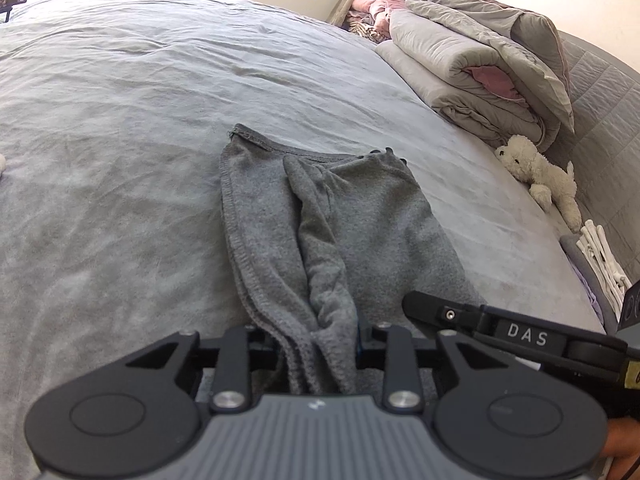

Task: Fold clothes

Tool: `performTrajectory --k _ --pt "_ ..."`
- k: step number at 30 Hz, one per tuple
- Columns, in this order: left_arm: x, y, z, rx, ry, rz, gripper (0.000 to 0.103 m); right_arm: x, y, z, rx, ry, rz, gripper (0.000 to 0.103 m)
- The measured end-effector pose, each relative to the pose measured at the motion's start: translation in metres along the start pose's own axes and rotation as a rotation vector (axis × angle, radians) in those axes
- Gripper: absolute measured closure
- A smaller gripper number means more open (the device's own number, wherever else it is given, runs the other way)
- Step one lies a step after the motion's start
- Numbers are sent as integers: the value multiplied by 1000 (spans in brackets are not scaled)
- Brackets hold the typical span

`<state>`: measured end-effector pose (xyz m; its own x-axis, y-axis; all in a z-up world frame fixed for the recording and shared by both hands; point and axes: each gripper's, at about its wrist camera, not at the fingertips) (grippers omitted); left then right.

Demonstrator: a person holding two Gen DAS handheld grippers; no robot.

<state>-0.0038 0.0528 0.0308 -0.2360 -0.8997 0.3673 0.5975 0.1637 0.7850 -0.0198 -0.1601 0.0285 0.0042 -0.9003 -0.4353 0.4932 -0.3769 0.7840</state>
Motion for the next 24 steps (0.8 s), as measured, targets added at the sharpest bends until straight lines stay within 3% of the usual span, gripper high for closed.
performTrajectory --k 16,24 --pt "18 16 24 120 1 -79 81 -55 -6 18 218 -53 507 80" --pt "29 20 32 184 -4 -134 81 -67 -7 23 314 -70 646 80"
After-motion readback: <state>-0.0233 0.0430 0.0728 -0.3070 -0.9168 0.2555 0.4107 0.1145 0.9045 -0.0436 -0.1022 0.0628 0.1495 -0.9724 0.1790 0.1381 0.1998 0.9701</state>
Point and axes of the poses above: each gripper's, at about its wrist camera, not at the fingertips, and z roughly against the way its jaws point, x to its right, y to its top, and after that the axes turned 15 degrees about x, right-handed
